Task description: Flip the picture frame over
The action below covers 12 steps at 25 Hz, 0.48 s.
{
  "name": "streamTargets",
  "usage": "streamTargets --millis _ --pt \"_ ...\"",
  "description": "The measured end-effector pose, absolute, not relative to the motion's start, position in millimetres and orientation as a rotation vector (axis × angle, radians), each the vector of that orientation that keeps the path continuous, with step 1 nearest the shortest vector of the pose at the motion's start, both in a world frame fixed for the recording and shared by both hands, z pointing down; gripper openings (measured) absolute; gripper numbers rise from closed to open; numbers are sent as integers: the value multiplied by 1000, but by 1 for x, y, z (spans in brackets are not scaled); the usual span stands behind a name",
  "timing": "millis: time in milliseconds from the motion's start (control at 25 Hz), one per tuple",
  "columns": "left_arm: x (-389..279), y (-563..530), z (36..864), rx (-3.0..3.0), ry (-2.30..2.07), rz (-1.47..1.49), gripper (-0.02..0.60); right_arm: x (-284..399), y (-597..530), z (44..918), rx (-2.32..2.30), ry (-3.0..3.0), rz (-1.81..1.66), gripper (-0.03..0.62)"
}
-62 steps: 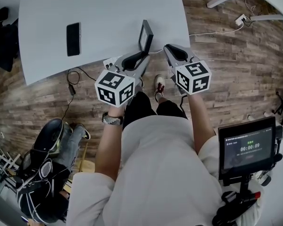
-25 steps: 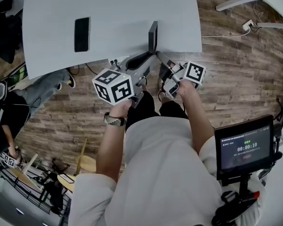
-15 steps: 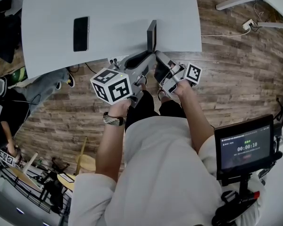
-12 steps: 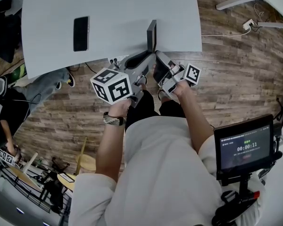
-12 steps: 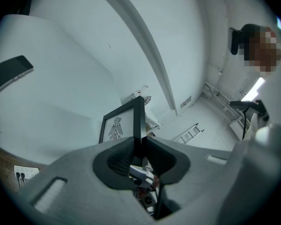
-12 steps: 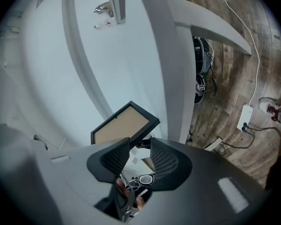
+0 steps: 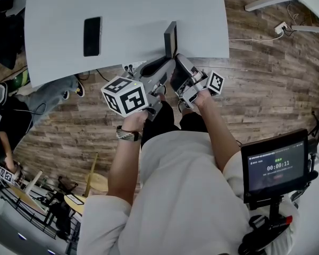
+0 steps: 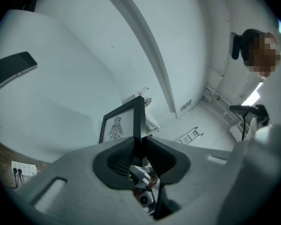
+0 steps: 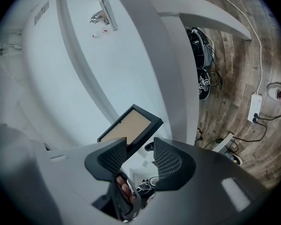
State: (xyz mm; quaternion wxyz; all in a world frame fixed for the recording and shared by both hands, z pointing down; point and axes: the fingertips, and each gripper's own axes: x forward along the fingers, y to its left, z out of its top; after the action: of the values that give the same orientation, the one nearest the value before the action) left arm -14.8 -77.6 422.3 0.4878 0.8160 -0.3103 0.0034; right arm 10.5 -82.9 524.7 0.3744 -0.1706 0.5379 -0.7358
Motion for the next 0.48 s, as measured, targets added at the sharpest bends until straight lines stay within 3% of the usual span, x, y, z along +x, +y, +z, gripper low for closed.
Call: streamTargets --millis 200,480 --pt "-16 -79 421 1975 -747 -8 84 10 -86 521 -442 1373 -1854 163" --pt "-19 -78 422 1952 -730 -38 84 18 -84 516 -490 1460 -1817 80"
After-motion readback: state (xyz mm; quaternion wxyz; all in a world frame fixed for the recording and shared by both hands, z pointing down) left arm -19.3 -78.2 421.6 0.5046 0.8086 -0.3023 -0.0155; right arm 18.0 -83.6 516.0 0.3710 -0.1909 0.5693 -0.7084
